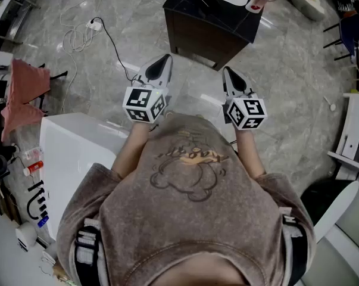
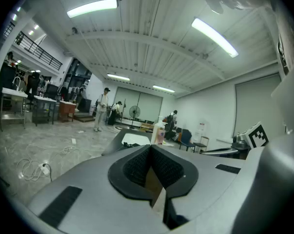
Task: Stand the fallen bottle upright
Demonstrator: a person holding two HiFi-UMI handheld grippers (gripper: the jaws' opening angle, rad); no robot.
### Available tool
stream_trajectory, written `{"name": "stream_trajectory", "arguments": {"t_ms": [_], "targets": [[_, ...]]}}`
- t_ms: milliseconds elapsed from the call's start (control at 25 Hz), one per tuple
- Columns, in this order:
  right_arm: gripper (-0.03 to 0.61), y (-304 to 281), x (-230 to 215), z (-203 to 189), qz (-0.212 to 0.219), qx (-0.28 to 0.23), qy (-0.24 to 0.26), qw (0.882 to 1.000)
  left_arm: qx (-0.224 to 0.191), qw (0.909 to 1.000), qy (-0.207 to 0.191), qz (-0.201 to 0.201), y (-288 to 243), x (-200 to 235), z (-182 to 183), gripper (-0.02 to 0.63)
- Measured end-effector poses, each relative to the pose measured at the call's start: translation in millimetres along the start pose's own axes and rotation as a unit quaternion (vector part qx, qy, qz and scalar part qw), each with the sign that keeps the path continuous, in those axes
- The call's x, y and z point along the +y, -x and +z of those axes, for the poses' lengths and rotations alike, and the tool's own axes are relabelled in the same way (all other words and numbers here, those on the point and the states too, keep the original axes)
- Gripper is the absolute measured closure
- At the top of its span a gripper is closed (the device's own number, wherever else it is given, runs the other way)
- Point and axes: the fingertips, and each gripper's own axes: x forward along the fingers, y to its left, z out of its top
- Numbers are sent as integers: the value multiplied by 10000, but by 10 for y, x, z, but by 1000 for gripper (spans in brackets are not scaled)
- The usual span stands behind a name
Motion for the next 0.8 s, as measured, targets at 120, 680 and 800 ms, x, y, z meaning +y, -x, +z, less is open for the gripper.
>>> {"name": "stream_trajectory", "arguments": {"t_ms": [120,680,800], "targets": [[580,-33,58,36,9,-46,50,10000,-2,10000,-33,-9,20,41,8,595],[580,-175,417,-14,-259,-198,92,9994,-25,9979,-315,-565,61,193,-10,595],[580,-252,410,20,-311,-235,79,9992,-103,9974,-316,-642,26,246,53,595]]}}
